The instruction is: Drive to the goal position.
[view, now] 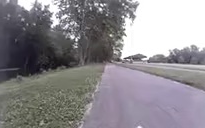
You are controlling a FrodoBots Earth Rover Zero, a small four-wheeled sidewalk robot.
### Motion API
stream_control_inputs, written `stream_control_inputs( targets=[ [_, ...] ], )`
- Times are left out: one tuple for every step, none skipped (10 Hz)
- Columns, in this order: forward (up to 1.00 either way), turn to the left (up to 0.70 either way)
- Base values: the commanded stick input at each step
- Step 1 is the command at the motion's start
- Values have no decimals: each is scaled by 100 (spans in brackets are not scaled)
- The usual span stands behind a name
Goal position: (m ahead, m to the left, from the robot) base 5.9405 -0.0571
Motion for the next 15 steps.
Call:
stream_control_inputs(
  targets=[
    [70, -1],
    [70, -1],
    [70, -1],
    [70, -1],
    [70, -1],
    [70, -1],
    [70, -1],
    [70, -1],
    [70, -1],
    [70, -1],
    [70, -1],
    [70, -1],
    [70, -1],
    [70, -1],
    [70, -1]
  ],
)
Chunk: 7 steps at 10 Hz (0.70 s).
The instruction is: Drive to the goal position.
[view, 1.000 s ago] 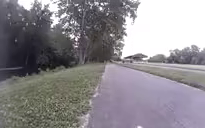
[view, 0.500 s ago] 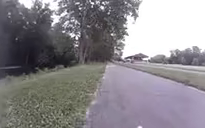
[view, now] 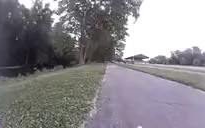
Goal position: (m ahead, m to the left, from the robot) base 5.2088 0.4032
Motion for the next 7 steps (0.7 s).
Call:
stream_control_inputs(
  targets=[
    [70, -1],
    [70, -1],
    [70, -3],
    [70, -8],
    [70, -11],
    [70, -13],
    [70, -14]
  ],
)
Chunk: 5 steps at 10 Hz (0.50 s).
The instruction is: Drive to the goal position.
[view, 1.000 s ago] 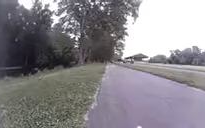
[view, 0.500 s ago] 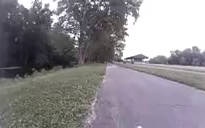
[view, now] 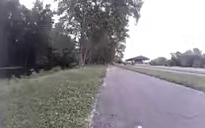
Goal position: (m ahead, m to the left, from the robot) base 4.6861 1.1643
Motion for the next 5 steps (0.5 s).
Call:
stream_control_inputs(
  targets=[
    [70, -14],
    [70, -14],
    [70, -14],
    [70, -14],
    [70, -14]
  ],
)
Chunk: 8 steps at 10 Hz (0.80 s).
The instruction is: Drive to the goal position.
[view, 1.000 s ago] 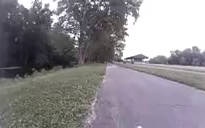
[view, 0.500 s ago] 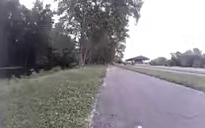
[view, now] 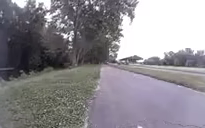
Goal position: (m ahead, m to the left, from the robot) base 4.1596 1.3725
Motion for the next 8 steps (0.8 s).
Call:
stream_control_inputs(
  targets=[
    [70, -14],
    [70, -14],
    [70, -14],
    [70, -14],
    [70, -14],
    [70, -14],
    [70, -5],
    [70, -1]
  ],
)
